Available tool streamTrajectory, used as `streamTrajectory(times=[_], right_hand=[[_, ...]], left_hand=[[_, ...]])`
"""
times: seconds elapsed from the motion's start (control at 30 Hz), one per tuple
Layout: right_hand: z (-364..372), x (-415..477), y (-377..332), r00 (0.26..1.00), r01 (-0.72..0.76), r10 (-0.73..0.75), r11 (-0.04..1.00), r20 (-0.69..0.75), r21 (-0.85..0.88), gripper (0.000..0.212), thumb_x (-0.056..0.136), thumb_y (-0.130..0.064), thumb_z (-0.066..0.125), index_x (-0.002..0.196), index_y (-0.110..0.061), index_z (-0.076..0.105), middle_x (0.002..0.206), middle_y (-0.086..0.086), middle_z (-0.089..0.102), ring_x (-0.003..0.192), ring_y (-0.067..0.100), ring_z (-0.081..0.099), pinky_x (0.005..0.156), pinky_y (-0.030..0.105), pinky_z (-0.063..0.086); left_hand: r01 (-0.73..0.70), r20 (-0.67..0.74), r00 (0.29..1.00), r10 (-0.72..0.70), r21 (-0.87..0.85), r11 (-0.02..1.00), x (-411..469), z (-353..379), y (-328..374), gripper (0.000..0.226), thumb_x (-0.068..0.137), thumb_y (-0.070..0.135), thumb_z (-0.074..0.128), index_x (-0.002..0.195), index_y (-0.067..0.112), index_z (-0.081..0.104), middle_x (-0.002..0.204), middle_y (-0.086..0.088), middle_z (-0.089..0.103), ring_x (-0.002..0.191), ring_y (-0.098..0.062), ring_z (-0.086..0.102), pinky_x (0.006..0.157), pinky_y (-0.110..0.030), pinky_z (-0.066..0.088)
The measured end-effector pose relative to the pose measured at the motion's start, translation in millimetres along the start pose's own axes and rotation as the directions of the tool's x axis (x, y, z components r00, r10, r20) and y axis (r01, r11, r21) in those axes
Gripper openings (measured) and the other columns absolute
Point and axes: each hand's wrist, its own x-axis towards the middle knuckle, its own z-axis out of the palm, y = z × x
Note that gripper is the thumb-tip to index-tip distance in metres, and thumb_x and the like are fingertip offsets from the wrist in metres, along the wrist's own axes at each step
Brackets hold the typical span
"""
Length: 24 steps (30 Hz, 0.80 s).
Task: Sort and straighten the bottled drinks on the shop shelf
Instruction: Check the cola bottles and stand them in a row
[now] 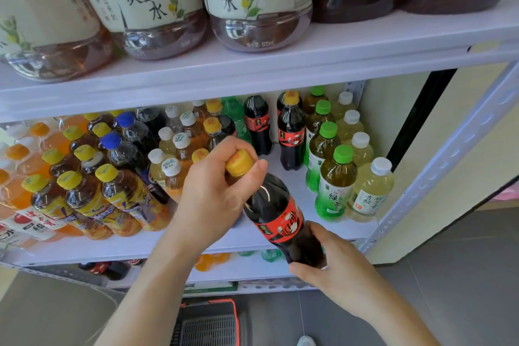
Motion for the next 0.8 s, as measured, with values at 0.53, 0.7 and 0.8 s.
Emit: streamTrajectory(times=[0.53,0.7,0.8], right_hand=[[-74,44,2,0.826,-0.008,-0.176,0.946,-0.535,-0.323,0.061,0.082,-0.023,0.075,0.137,-0.013,0.050,0.122,0.015,0.056,0.108,0.035,0.052,0.093,0.048,0.047],[-71,62,6,0.867,-0.073,-0.136,0.917,-0.480,-0.393,0.071,0.086,-0.031,0.071,0.147,-0.018,0.036,0.124,0.012,0.057,0.111,0.033,0.052,0.094,0.043,0.044],[-70,66,11,0.846,-0.059,-0.151,0.927,-0.511,-0.371,0.070,0.082,-0.026,0.076,0.143,-0.018,0.042,0.119,0.014,0.061,0.106,0.035,0.054,0.090,0.045,0.044]], left_hand=[[-0.189,0.101,0.982,0.160,0.447,0.874,81,56,-26,0.028,0.096,0.035,0.060,0.104,0.009,0.055,0.079,-0.003,0.060,0.070,-0.027,0.058,0.059,-0.038,0.044],[-0.221,0.150,0.974,0.169,0.478,0.850,108,90,-49,0.027,0.097,0.030,0.060,0.104,0.005,0.054,0.082,-0.007,0.057,0.072,-0.030,0.057,0.057,-0.035,0.037],[-0.211,0.158,0.976,0.152,0.475,0.854,119,100,-58,0.030,0.097,0.030,0.059,0.109,0.004,0.053,0.086,-0.003,0.050,0.077,-0.031,0.058,0.061,-0.032,0.034]])
